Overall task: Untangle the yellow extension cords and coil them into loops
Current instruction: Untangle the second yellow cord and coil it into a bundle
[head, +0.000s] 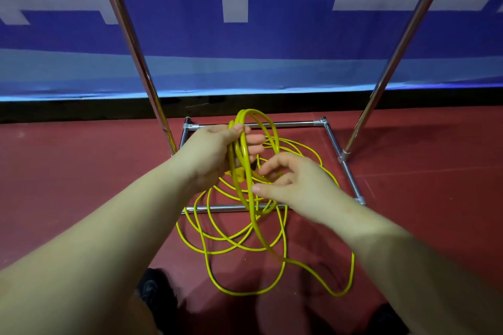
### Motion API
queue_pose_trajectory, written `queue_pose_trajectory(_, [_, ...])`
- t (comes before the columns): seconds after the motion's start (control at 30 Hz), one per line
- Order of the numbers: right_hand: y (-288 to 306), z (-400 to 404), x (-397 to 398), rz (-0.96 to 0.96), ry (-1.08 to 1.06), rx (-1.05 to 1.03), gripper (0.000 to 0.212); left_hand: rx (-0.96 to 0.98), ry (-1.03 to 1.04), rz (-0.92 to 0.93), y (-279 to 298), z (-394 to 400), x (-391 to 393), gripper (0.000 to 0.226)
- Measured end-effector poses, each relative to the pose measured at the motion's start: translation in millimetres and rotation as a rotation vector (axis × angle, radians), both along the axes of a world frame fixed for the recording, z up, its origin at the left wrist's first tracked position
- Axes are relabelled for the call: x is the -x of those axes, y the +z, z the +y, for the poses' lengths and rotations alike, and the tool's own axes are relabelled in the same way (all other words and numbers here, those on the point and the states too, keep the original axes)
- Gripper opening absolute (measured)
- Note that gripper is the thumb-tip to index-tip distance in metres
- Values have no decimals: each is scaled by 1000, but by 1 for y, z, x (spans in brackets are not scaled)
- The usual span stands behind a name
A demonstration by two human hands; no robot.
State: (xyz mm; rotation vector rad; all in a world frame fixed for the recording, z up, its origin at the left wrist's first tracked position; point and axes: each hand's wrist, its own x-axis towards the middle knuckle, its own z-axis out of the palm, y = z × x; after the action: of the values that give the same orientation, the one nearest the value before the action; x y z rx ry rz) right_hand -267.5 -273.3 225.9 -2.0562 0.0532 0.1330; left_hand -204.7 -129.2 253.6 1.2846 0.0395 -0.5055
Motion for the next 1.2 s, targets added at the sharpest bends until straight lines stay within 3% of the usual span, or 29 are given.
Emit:
queue_pose_trajectory(0.1, [-3,8,4,-32,-21,-24,38,122,107,72,3,1,-4,26])
queue_pose_trajectory(0.33, [-6,5,2,27,116,25,23,203,196,130,3,8,-12,26])
queue_pose_trajectory(0.43, [-1,1,0,16,82,-65,30,136,169,107,2,14,-15,29])
queue_pose_trajectory(0.57, [12,-12,-7,-31,-136,-317,21,-47,71,52,3,21,-16,29])
queue_pose_trajectory(0.67, [19,-25,-11,-47,-211,-278,14,-118,8,44,4,23,-15,29])
queue_pose_trajectory(0.83, [23,-29,-12,-42,-242,-273,11,-215,-102,45,3,21,-12,30])
queue_pose_trajectory(1.13, [26,-20,-12,171,-252,-538,2,-268,-238,19,-11,-2,0,27])
queue_pose_trajectory(1.2, [27,-20,-12,201,-213,-584,9,-251,-236,22,-12,-6,1,27])
